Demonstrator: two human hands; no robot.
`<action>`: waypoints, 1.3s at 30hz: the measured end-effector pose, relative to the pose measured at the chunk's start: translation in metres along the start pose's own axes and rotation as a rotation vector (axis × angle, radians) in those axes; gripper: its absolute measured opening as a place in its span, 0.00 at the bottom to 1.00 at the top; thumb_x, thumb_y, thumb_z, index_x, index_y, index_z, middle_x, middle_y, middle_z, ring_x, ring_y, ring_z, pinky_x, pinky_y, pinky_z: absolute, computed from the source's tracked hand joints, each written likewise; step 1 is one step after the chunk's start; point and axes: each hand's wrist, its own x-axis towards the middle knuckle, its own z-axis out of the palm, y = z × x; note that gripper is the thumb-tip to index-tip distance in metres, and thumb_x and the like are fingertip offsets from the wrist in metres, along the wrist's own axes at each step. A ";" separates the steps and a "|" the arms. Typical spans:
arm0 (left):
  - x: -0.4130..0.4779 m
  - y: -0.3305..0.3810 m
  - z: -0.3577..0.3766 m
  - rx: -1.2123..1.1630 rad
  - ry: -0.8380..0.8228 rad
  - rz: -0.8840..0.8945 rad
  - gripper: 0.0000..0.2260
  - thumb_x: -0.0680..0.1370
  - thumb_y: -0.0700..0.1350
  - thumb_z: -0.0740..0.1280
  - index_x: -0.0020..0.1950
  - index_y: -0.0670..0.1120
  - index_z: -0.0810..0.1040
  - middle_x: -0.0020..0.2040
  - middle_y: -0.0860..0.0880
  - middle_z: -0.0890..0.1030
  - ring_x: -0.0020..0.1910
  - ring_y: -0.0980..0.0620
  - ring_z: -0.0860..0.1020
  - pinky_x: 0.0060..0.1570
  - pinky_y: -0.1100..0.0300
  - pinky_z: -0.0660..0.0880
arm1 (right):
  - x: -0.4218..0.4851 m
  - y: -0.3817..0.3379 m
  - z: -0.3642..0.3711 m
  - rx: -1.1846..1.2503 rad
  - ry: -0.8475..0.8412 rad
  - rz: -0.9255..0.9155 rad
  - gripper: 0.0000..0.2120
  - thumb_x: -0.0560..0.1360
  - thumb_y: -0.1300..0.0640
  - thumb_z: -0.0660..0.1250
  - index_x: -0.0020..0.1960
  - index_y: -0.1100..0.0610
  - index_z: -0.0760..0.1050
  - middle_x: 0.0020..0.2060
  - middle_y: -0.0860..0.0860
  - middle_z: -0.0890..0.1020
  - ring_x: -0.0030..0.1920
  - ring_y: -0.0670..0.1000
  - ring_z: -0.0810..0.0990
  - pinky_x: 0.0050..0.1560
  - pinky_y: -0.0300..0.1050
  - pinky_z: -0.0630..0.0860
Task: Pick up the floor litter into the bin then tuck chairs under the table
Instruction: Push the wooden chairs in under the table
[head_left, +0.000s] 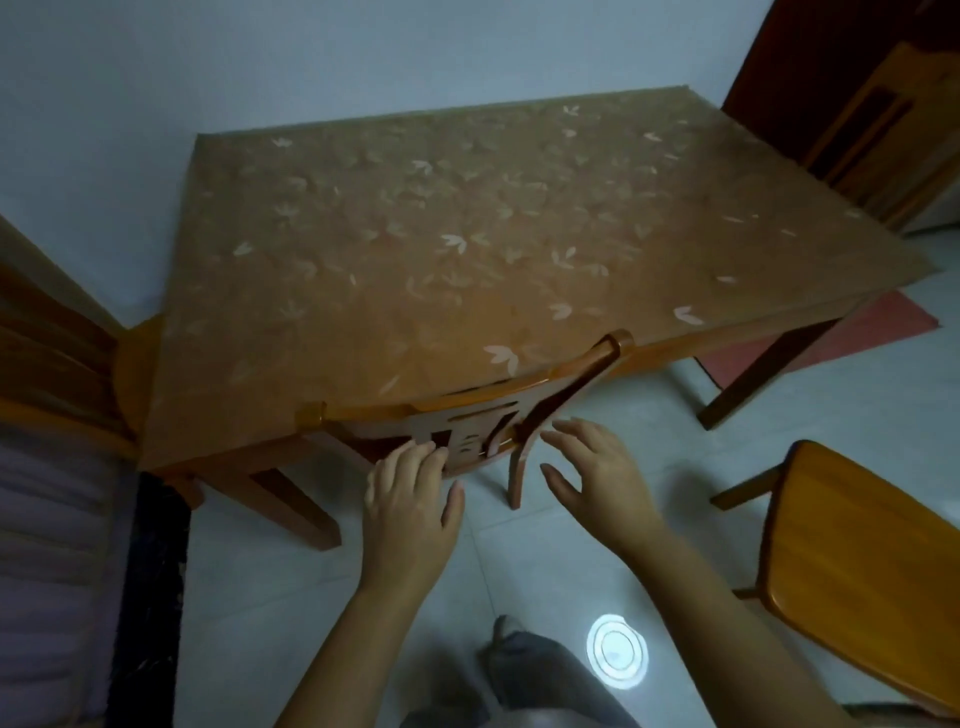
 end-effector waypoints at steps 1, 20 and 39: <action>-0.005 0.005 0.001 -0.006 -0.018 0.022 0.19 0.74 0.51 0.57 0.53 0.41 0.79 0.52 0.42 0.81 0.55 0.42 0.77 0.54 0.44 0.72 | -0.014 -0.002 -0.003 -0.025 0.000 0.030 0.13 0.72 0.53 0.65 0.54 0.58 0.77 0.50 0.55 0.81 0.53 0.57 0.78 0.54 0.50 0.73; -0.107 0.196 0.032 -0.190 -0.220 0.564 0.19 0.74 0.50 0.55 0.52 0.40 0.79 0.49 0.43 0.82 0.49 0.42 0.79 0.49 0.47 0.75 | -0.294 0.036 -0.122 -0.233 0.212 0.658 0.17 0.67 0.57 0.74 0.55 0.57 0.78 0.50 0.54 0.82 0.50 0.56 0.79 0.50 0.48 0.74; -0.348 0.543 0.088 -0.280 -0.416 1.041 0.14 0.71 0.49 0.66 0.52 0.43 0.80 0.49 0.45 0.82 0.49 0.45 0.80 0.48 0.53 0.74 | -0.682 0.105 -0.289 -0.383 0.608 1.157 0.20 0.71 0.48 0.58 0.54 0.60 0.78 0.49 0.55 0.82 0.52 0.57 0.79 0.55 0.50 0.71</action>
